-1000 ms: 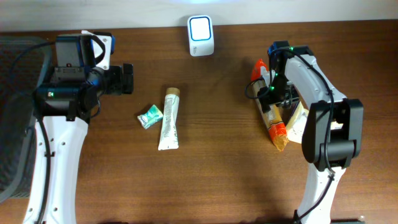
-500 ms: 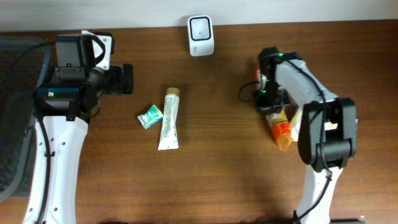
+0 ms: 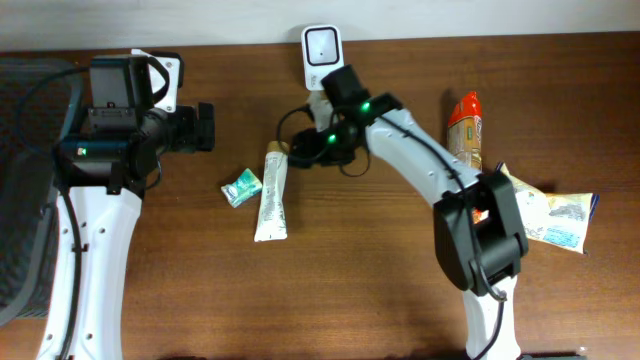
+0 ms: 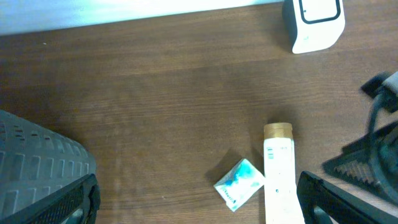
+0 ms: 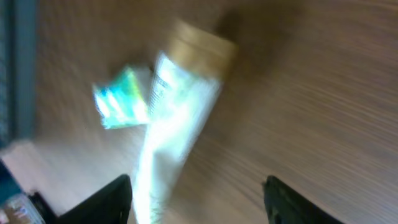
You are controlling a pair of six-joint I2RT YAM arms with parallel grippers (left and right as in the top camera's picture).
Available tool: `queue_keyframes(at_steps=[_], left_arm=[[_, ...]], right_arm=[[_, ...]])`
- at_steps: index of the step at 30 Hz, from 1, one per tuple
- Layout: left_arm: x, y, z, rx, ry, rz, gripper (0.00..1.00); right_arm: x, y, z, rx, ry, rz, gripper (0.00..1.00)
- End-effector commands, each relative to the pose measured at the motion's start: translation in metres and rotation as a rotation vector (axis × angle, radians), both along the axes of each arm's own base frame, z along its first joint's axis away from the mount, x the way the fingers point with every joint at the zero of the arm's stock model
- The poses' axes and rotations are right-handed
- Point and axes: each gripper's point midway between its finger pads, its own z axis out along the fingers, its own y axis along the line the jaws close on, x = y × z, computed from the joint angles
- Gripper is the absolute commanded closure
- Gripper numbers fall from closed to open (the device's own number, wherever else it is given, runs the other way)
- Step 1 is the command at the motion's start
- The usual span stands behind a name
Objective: Scan the item barcode
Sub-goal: 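Reach the right gripper to the white tube and grasp it, then raise the white tube to the scanner with the right gripper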
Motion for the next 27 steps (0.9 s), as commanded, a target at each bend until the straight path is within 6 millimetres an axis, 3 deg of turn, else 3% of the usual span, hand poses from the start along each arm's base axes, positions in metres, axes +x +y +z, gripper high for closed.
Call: queue_keyframes(at_steps=[1, 4, 7, 9, 11, 12, 13, 14, 16, 17, 18, 20, 21, 22, 24, 27], left_arm=[[0.000, 0.001, 0.004, 0.006, -0.010, 0.001, 0.01], [0.000, 0.001, 0.004, 0.006, -0.010, 0.001, 0.01], [0.000, 0.001, 0.004, 0.006, -0.010, 0.001, 0.01], [0.000, 0.001, 0.004, 0.006, -0.010, 0.001, 0.01], [0.000, 0.001, 0.004, 0.005, -0.010, 0.000, 0.01], [0.000, 0.001, 0.004, 0.006, -0.010, 0.001, 0.01], [0.000, 0.001, 0.004, 0.006, -0.010, 0.001, 0.01], [0.000, 0.001, 0.004, 0.005, -0.010, 0.000, 0.01], [0.000, 0.001, 0.004, 0.006, -0.010, 0.001, 0.01], [0.000, 0.001, 0.004, 0.006, -0.010, 0.001, 0.01], [0.000, 0.001, 0.004, 0.006, -0.010, 0.001, 0.01], [0.000, 0.001, 0.004, 0.005, -0.010, 0.000, 0.01], [0.000, 0.001, 0.004, 0.005, -0.010, 0.000, 0.01], [0.000, 0.001, 0.004, 0.005, -0.010, 0.000, 0.01], [0.000, 0.001, 0.004, 0.006, -0.010, 0.001, 0.01], [0.000, 0.001, 0.004, 0.006, -0.010, 0.001, 0.01]], right_arm=[[-0.013, 0.022, -0.028, -0.057, 0.020, -0.123, 0.18], [-0.017, 0.040, -0.044, -0.011, -0.028, -0.121, 0.18], [-0.031, 0.051, -0.060, 0.002, -0.041, -0.110, 0.32], [-0.033, 0.049, -0.071, -0.028, -0.038, -0.116, 0.43], [-0.037, 0.046, -0.085, -0.051, -0.010, -0.114, 0.67], [-0.040, 0.044, -0.087, -0.060, 0.005, -0.112, 0.89], [-0.042, 0.045, -0.086, -0.050, 0.014, -0.105, 0.95], [-0.044, 0.045, -0.083, -0.026, 0.023, -0.070, 0.96], [-0.039, 0.040, -0.056, 0.097, 0.034, 0.004, 0.96], [-0.033, 0.031, -0.023, 0.229, 0.004, 0.091, 0.96], [-0.029, 0.019, -0.003, 0.296, -0.010, 0.125, 0.96], [-0.022, -0.013, 0.046, 0.423, -0.060, 0.160, 0.96], [-0.014, -0.037, 0.080, 0.477, -0.101, 0.130, 0.96], [-0.011, -0.049, 0.099, 0.510, -0.129, 0.120, 0.96], [-0.012, -0.079, 0.159, 0.589, -0.306, 0.167, 0.96], [-0.019, -0.087, 0.189, 0.580, -0.455, 0.223, 0.96]])
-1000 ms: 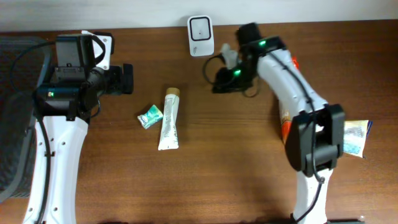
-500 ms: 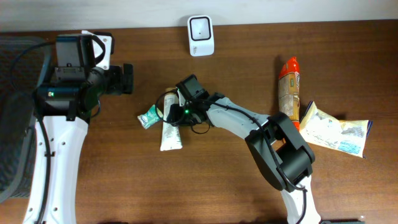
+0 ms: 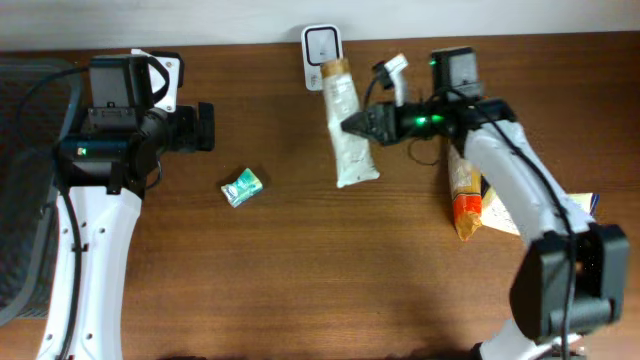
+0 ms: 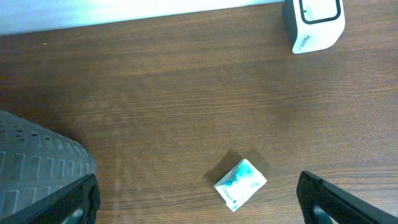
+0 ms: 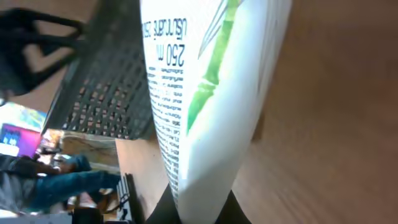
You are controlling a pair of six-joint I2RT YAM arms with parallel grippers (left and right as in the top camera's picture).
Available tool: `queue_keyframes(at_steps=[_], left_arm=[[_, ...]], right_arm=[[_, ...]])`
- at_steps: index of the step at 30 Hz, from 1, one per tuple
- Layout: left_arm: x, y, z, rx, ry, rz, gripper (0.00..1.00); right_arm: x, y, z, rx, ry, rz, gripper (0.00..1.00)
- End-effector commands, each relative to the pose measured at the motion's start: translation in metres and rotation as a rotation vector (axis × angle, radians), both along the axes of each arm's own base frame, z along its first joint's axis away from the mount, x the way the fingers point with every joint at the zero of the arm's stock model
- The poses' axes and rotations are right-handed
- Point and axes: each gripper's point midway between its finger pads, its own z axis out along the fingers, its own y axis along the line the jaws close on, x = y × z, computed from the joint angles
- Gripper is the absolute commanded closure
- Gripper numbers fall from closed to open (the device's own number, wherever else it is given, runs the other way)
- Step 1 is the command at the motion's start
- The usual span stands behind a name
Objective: Scan the item barcode
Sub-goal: 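Raise the white tube to the scanner with the right gripper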
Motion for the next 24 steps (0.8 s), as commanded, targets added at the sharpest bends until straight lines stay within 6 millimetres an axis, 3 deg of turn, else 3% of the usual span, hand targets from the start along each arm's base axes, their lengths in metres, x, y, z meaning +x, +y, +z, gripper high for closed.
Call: queue_keyframes(at_steps=[1, 10, 16, 20, 22, 24], left_arm=[[0.000, 0.001, 0.004, 0.006, -0.010, 0.001, 0.01], [0.000, 0.001, 0.004, 0.006, -0.011, 0.001, 0.01], [0.000, 0.001, 0.004, 0.006, -0.011, 0.001, 0.01], [0.000, 0.001, 0.004, 0.006, -0.011, 0.001, 0.01], [0.000, 0.001, 0.004, 0.006, -0.011, 0.001, 0.01], [0.000, 0.001, 0.004, 0.006, -0.010, 0.001, 0.01]], right_arm=[[-0.018, 0.004, 0.043, 0.059, -0.160, 0.087, 0.96], [-0.015, 0.004, 0.046, 0.051, -0.183, 0.081, 0.96], [-0.008, -0.007, 0.088, -0.077, -0.221, 0.007, 0.96], [-0.011, 0.002, 0.094, -0.108, -0.272, 0.031, 0.96], [0.014, -0.011, 0.095, -0.289, -0.312, -0.134, 0.96], [0.053, -0.035, 0.118, -0.602, -0.459, -0.397, 0.96]])
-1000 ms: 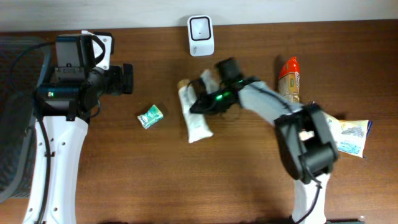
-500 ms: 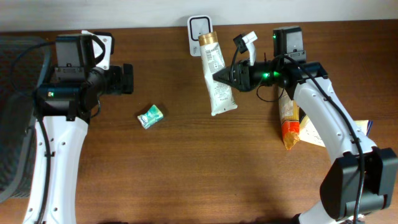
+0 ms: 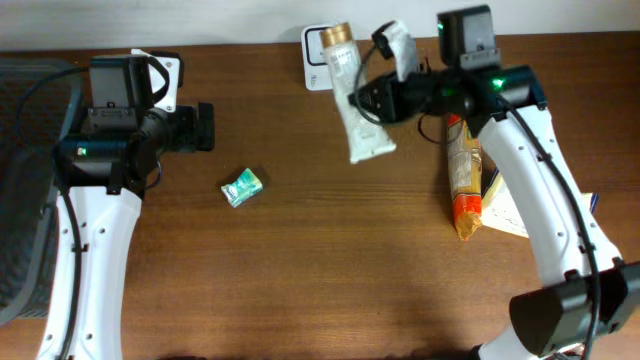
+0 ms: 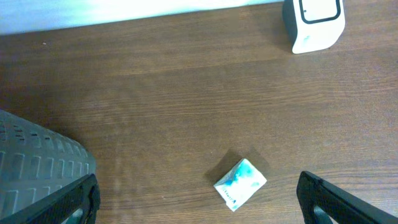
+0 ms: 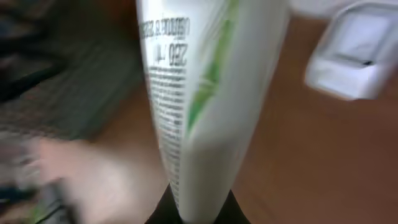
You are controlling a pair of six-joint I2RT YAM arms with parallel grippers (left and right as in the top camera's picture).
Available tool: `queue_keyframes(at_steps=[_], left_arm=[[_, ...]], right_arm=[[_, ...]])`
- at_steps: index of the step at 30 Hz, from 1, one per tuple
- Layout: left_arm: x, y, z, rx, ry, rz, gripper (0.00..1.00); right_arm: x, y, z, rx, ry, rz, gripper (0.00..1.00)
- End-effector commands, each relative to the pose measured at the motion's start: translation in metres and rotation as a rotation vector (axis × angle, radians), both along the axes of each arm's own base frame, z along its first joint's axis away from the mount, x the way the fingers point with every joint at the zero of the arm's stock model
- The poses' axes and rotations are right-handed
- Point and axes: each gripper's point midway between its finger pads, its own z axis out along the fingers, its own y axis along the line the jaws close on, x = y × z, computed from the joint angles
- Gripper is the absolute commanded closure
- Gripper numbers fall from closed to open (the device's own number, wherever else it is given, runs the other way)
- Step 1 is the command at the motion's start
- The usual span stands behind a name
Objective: Scan the item barcode
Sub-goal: 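Raise the white tube to the scanner with the right gripper, then set the white tube down at right beside the pasta pack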
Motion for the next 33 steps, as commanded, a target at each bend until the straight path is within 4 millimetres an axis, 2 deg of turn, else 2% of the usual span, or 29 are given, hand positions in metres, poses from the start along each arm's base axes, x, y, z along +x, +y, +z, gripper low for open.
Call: queue_keyframes(at_steps=[1, 2, 4, 7, 8, 10, 14, 16, 21, 27, 29, 31, 32, 33], left_arm=[[0.000, 0.001, 0.004, 0.006, -0.011, 0.001, 0.01], [0.000, 0.001, 0.004, 0.006, -0.011, 0.001, 0.01], [0.000, 0.001, 0.004, 0.006, -0.012, 0.001, 0.01], [0.000, 0.001, 0.004, 0.006, -0.011, 0.001, 0.01], [0.000, 0.001, 0.004, 0.006, -0.012, 0.001, 0.01], [0.000, 0.001, 0.004, 0.006, -0.012, 0.001, 0.01], [0.000, 0.001, 0.004, 0.006, -0.012, 0.001, 0.01], [0.000, 0.001, 0.004, 0.006, -0.012, 0.001, 0.01], [0.000, 0.001, 0.004, 0.006, -0.012, 0.001, 0.01], [0.000, 0.001, 0.004, 0.006, -0.012, 0.001, 0.01], [0.000, 0.001, 0.004, 0.006, -0.011, 0.001, 0.01], [0.000, 0.001, 0.004, 0.006, -0.011, 0.001, 0.01], [0.000, 0.001, 0.004, 0.006, -0.012, 0.001, 0.01], [0.000, 0.001, 0.004, 0.006, -0.012, 0.001, 0.01]], right_arm=[[0.052, -0.028, 0.052, -0.354, -0.310, -0.311, 0.96], [0.076, -0.030, 0.045, -0.517, -0.394, -0.354, 0.96], [0.119, -0.031, 0.011, -0.788, -0.511, -0.368, 0.96], [0.179, -0.023, -0.044, -1.056, -0.651, -0.321, 0.96], [0.195, -0.024, -0.059, -1.127, -0.691, -0.314, 0.96], [0.213, -0.018, -0.085, -1.196, -0.735, -0.271, 0.96], [0.231, -0.011, -0.108, -1.167, -0.776, -0.314, 0.96], [0.233, -0.005, -0.123, -1.153, -0.773, -0.280, 0.96], [0.242, -0.010, -0.155, -1.169, -0.753, -0.283, 0.96], [0.241, -0.012, -0.155, -1.179, -0.746, -0.285, 0.96], [0.240, -0.015, -0.150, -1.182, -0.742, -0.305, 0.96], [0.237, -0.016, -0.132, -1.084, -0.722, -0.402, 0.96], [0.230, -0.018, -0.113, -1.000, -0.689, -0.464, 0.96], [0.222, -0.018, -0.101, -0.971, -0.665, -0.457, 0.96]])
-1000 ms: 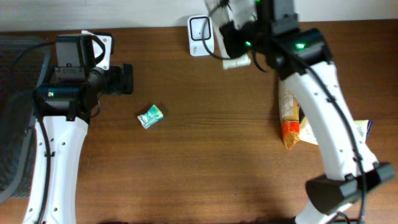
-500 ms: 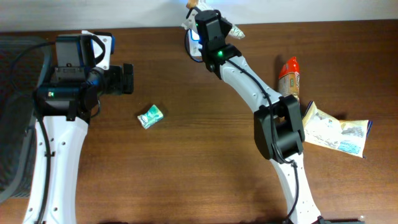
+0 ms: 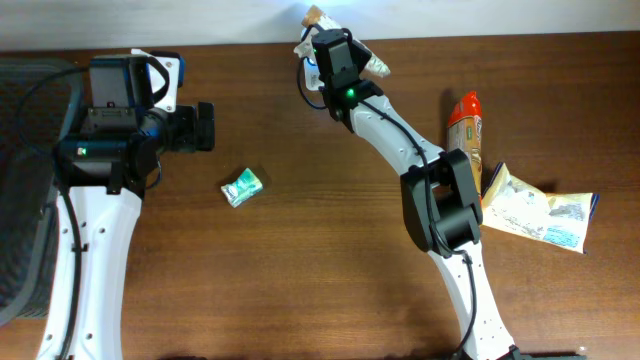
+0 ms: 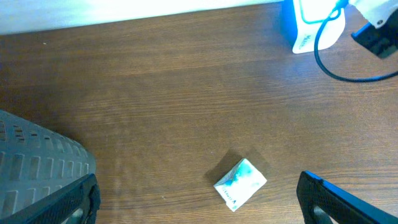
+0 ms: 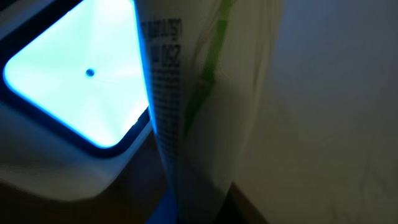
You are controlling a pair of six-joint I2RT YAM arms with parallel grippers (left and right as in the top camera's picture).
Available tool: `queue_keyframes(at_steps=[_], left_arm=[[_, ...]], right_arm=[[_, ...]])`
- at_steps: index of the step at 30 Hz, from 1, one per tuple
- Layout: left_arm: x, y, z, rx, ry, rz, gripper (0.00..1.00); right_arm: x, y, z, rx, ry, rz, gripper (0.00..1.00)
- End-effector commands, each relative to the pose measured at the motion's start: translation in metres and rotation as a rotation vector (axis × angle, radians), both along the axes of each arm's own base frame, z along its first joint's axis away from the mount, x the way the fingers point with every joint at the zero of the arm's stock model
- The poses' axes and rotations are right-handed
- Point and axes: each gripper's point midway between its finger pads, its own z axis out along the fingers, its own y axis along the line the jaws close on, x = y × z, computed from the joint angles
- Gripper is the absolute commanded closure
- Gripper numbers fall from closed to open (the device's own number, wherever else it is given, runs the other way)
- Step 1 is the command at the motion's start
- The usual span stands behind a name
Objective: Scan the item barcode
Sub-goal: 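Set the white tube down at right beside the pasta pack, then reach the right gripper to the green-white tissue packet and grasp it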
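The white tube with green print (image 5: 199, 112) fills the right wrist view, held right in front of the scanner window (image 5: 68, 68), which glows cyan. From overhead, my right gripper (image 3: 335, 52) is shut on the tube over the white scanner at the table's back edge; the tube's brown cap (image 3: 313, 16) pokes out beyond it. In the left wrist view the scanner (image 4: 316, 28) shows blue light. My left gripper (image 4: 199, 202) is open and empty at the left, well away.
A small teal packet (image 3: 241, 187) lies mid-left on the table. An orange snack pack (image 3: 465, 125) and a white-yellow pouch (image 3: 543, 216) lie at the right. A grey mesh basket (image 3: 20, 180) stands at the left edge.
My right gripper has moved with the tube from the air right of the scanner to directly over it. The scanner window is now lit. The left arm has not moved.
The tube first lay on the table beside the teal packet, my right gripper open at its cap end. Then the gripper held it lifted in front of the scanner, then higher up. Now the tube is at the lit scanner window.
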Motion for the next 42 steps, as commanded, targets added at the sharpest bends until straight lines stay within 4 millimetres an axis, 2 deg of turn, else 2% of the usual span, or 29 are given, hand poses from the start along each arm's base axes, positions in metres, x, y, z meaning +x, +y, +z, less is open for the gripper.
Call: queue_keyframes(at_steps=[1, 3, 4, 5, 6, 8, 9, 10, 12, 14, 15, 16, 18, 20, 21, 23, 24, 25, 28, 30, 31, 34, 35, 36, 37, 38, 41, 42], left_arm=[[0.000, 0.001, 0.004, 0.005, -0.011, 0.000, 0.01], [0.000, 0.001, 0.004, 0.006, -0.010, 0.001, 0.01], [0.000, 0.001, 0.004, 0.005, -0.010, 0.000, 0.01], [0.000, 0.001, 0.004, 0.005, -0.011, 0.000, 0.01], [0.000, 0.001, 0.004, 0.006, -0.011, 0.001, 0.01], [0.000, 0.001, 0.004, 0.005, -0.010, 0.000, 0.01], [0.000, 0.001, 0.004, 0.005, -0.011, 0.000, 0.01], [0.000, 0.001, 0.004, 0.005, -0.011, 0.000, 0.01], [0.000, 0.001, 0.004, 0.005, -0.010, 0.000, 0.01], [0.000, 0.001, 0.004, 0.006, -0.011, 0.001, 0.01], [0.000, 0.001, 0.004, 0.006, -0.010, 0.001, 0.01], [0.000, 0.001, 0.004, 0.006, -0.011, 0.001, 0.01], [0.000, 0.001, 0.004, 0.005, -0.011, 0.000, 0.01], [0.000, 0.001, 0.004, 0.005, -0.010, 0.000, 0.01], [0.000, 0.001, 0.004, 0.006, -0.010, 0.001, 0.01], [0.000, 0.001, 0.004, 0.005, -0.011, 0.000, 0.01], [0.000, 0.001, 0.004, 0.006, -0.011, 0.001, 0.01], [0.000, 0.001, 0.004, 0.006, -0.010, 0.001, 0.01], [0.000, 0.001, 0.004, 0.005, -0.010, 0.000, 0.01], [0.000, 0.001, 0.004, 0.005, -0.011, 0.000, 0.01], [0.000, 0.001, 0.004, 0.005, -0.010, 0.000, 0.01], [0.000, 0.001, 0.004, 0.006, -0.011, 0.001, 0.01], [0.000, 0.001, 0.004, 0.005, -0.011, 0.000, 0.01], [0.000, 0.001, 0.004, 0.006, -0.011, 0.001, 0.01], [0.000, 0.001, 0.004, 0.005, -0.011, 0.000, 0.01], [0.000, 0.001, 0.004, 0.005, -0.011, 0.000, 0.01], [0.000, 0.001, 0.004, 0.006, -0.011, 0.001, 0.01], [0.000, 0.001, 0.004, 0.006, -0.011, 0.001, 0.01]], right_arm=[[-0.018, -0.006, 0.096, 0.225, -0.086, -0.068, 0.96], [-0.045, -0.009, 0.108, 0.363, -0.005, -0.121, 0.96], [-0.067, -0.012, 0.111, 0.457, 0.070, -0.166, 0.95], [-0.095, -0.018, 0.105, 0.552, 0.180, -0.245, 0.94], [-0.122, -0.025, 0.092, 0.634, 0.296, -0.347, 0.85], [-0.176, -0.043, 0.053, 0.658, 0.558, -0.524, 0.84], [-0.197, -0.059, 0.035, 0.632, 0.640, -0.633, 0.93], [-0.214, -0.077, 0.014, 0.600, 0.706, -0.743, 0.96], [-0.234, -0.103, -0.023, 0.546, 0.782, -0.841, 0.96], [-0.247, -0.121, -0.047, 0.529, 0.823, -0.911, 0.96], [-0.251, -0.127, -0.053, 0.524, 0.841, -0.918, 0.86], [-0.247, -0.121, -0.054, 0.539, 0.863, -0.859, 0.78], [-0.227, -0.089, -0.055, 0.677, 0.898, -0.695, 0.75], [-0.201, -0.059, -0.055, 0.805, 0.874, -0.559, 0.85], [-0.190, -0.047, -0.064, 0.827, 0.854, -0.518, 0.93], [-0.187, -0.042, -0.083, 0.816, 0.869, -0.520, 0.96], [-0.188, -0.046, -0.093, 0.805, 0.876, -0.544, 0.96], [-0.186, -0.067, -0.105, 0.791, 0.843, -0.661, 0.96], [-0.180, -0.113, -0.107, 0.796, 0.784, -0.799, 0.96], [-0.183, -0.128, -0.107, 0.822, 0.801, -0.835, 0.96], [-0.185, -0.121, -0.107, 0.864, 0.844, -0.810, 0.96], [-0.187, -0.075, -0.089, 0.958, 0.948, -0.638, 0.91], [-0.187, -0.046, -0.073, 0.998, 0.984, -0.539, 0.88], [-0.192, -0.006, -0.057, 1.046, 1.033, -0.431, 0.80], [-0.196, 0.018, -0.051, 1.069, 1.062, -0.367, 0.72], [-0.205, 0.054, -0.043, 1.094, 1.100, -0.267, 0.69], [-0.222, 0.141, -0.049, 1.049, 1.032, -0.168, 0.47], [-0.222, 0.160, -0.052, 1.024, 0.988, -0.106, 0.44]])
